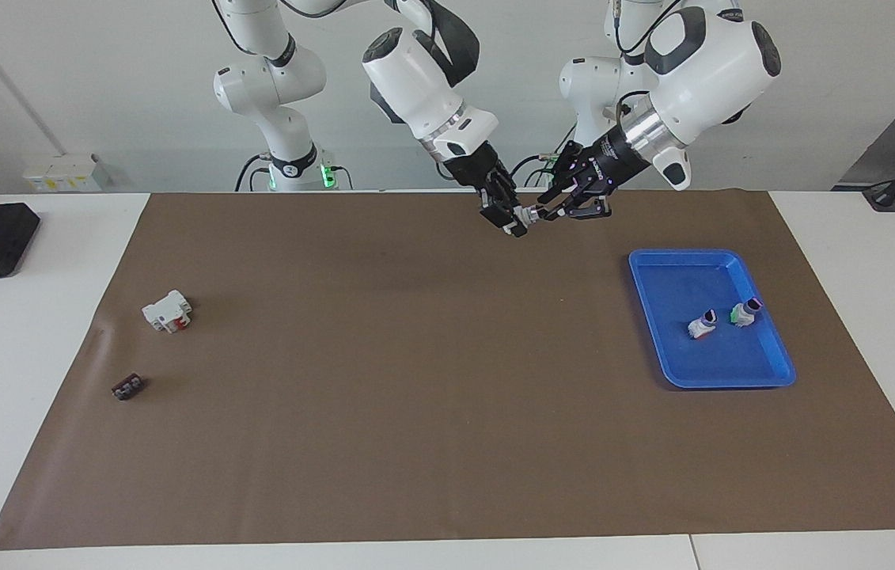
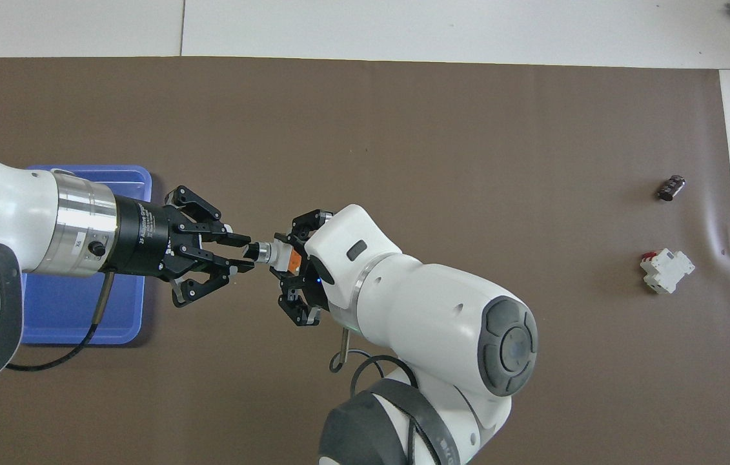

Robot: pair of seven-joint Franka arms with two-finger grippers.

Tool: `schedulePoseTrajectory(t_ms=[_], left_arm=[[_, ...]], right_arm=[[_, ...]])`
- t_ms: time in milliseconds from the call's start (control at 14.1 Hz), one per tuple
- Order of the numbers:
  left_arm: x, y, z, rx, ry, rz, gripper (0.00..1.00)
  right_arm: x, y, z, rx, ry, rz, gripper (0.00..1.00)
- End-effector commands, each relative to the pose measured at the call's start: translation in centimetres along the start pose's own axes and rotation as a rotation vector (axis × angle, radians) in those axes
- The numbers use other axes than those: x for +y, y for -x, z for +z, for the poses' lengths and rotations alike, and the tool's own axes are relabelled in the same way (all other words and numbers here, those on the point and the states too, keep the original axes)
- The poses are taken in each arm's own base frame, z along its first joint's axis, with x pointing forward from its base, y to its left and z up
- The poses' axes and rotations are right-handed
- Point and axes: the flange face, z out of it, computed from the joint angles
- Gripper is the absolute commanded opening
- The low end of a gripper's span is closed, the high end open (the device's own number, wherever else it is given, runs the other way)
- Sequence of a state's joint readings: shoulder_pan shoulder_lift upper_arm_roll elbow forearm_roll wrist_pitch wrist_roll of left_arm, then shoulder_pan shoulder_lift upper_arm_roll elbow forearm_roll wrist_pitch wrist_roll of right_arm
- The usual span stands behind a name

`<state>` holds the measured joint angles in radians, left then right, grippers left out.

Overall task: Turn and place switch with both arms
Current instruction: 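Close the left gripper on the switch end held by the right gripper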

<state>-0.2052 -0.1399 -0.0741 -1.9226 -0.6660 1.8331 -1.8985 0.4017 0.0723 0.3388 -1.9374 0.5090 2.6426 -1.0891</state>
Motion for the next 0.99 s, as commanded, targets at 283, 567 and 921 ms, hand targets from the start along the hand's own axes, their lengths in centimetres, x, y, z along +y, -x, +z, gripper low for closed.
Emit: schedulePoseTrajectory(t_ms=[283, 567, 921], left_arm=[[-0.7, 0.56, 0.02, -0.01, -0.01, 0.005, 0.19], [-0.73, 0.54, 0.13, -0.006, -0.011, 0.015, 0.0], [-0.75, 0.53, 0.22, -0.003, -0.01, 0.044, 0.0]], right_arm=[[0.09, -0.14, -0.19, 0.001, 0.019, 0.014, 0.0], [0.09, -0.14, -0.19, 0.001, 0.019, 0.014, 0.0], [0.09, -0.14, -0.19, 0.001, 0.019, 0.014, 0.0]])
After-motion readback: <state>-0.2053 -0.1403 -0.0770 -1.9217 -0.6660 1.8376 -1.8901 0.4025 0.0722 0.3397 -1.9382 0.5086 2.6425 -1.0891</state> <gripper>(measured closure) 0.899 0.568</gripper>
